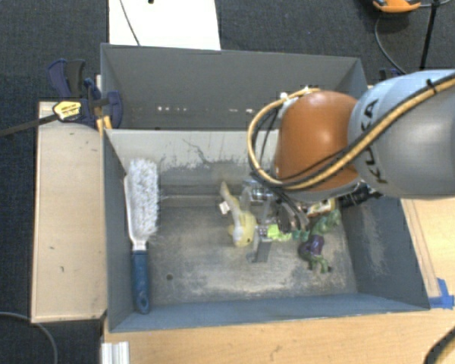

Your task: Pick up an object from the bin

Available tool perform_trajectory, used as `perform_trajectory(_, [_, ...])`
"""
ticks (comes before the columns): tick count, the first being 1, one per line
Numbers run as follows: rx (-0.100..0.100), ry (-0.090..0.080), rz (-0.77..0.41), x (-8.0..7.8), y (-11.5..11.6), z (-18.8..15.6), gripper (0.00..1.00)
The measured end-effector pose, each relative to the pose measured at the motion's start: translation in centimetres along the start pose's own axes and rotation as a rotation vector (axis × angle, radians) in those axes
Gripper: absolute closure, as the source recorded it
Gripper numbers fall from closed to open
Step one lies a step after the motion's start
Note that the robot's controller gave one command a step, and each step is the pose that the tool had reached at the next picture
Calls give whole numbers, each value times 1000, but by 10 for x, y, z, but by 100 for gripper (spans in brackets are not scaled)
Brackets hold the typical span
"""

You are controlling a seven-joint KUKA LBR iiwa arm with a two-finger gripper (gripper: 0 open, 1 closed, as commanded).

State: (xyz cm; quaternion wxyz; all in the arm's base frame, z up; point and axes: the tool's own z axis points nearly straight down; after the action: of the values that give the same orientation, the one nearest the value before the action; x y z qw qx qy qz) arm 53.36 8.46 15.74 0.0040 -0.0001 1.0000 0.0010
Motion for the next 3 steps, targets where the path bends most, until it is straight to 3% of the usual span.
perform_trajectory(1, [0, 2, -173, -23, -33, 84, 0])
perform_trajectory(2, [0, 2, -125, -28, -52, 86, 0])
perform_trajectory(3, [1, 4, -415, -39, -23, 87, 0])
